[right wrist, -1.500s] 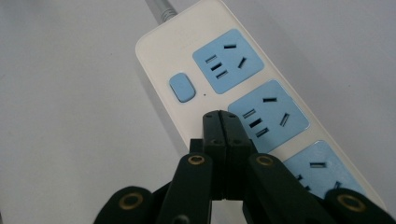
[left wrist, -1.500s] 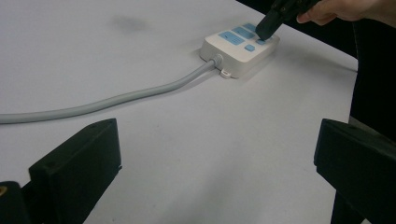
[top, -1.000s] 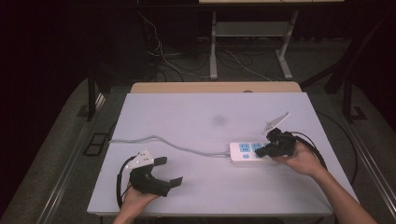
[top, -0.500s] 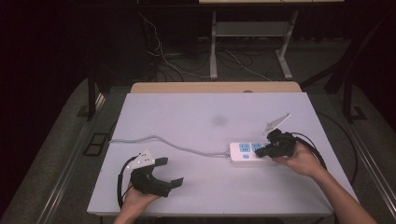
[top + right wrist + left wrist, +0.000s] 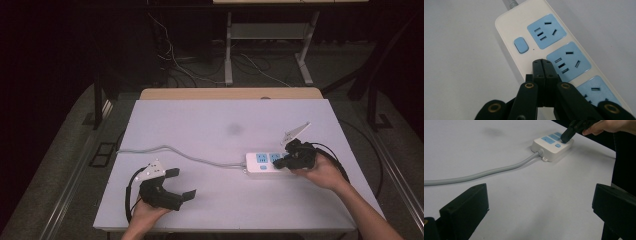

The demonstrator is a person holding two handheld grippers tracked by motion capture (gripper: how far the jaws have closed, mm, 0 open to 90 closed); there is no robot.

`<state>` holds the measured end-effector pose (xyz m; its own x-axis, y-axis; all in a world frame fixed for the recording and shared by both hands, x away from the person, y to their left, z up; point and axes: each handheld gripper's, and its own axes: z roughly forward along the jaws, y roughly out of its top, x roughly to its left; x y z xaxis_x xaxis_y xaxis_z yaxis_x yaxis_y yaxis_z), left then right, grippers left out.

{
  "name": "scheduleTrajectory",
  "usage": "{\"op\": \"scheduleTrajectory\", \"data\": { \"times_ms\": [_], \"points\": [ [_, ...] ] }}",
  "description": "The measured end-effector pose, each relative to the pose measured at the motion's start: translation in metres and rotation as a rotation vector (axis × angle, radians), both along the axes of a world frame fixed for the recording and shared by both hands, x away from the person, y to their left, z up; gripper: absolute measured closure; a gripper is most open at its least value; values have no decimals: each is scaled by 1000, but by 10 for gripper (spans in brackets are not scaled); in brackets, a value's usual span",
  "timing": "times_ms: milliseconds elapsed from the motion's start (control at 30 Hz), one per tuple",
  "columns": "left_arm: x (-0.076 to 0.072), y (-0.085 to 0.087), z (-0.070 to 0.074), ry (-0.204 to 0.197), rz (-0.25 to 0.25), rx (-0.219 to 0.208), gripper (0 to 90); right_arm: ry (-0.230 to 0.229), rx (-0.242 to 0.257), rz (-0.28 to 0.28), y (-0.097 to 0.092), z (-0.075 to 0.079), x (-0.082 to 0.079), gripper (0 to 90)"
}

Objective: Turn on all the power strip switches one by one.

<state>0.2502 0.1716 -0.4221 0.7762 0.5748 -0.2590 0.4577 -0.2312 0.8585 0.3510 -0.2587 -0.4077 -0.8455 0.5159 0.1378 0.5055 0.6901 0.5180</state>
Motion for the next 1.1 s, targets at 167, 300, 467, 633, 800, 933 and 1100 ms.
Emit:
{"op": "scheduleTrajectory", "data": {
  "times_ms": [167, 300, 467, 633, 800, 933, 1100],
  "points": [
    [0, 1, 0, 3, 0, -6, 0, 3, 0, -11, -2, 1, 1, 900],
    [0, 1, 0, 3, -1, -9, 0, 12, 4, -20, -4, 1, -1, 900],
    [0, 1, 0, 3, 0, -7, 0, 5, 23, -14, -3, 6, -4, 900],
    [0, 1, 0, 2, 3, -5, 0, 5, 22, -6, -2, 9, -6, 900],
    [0, 1, 0, 1, 3, -6, 0, -5, 27, 1, -1, 18, -8, 900],
    [0, 1, 0, -2, 3, -7, 0, -16, 34, 12, 2, 25, -8, 900],
    [0, 2, 1, -1, 5, -10, 0, -20, 33, 21, 8, 30, -6, 900]
  ]
}}
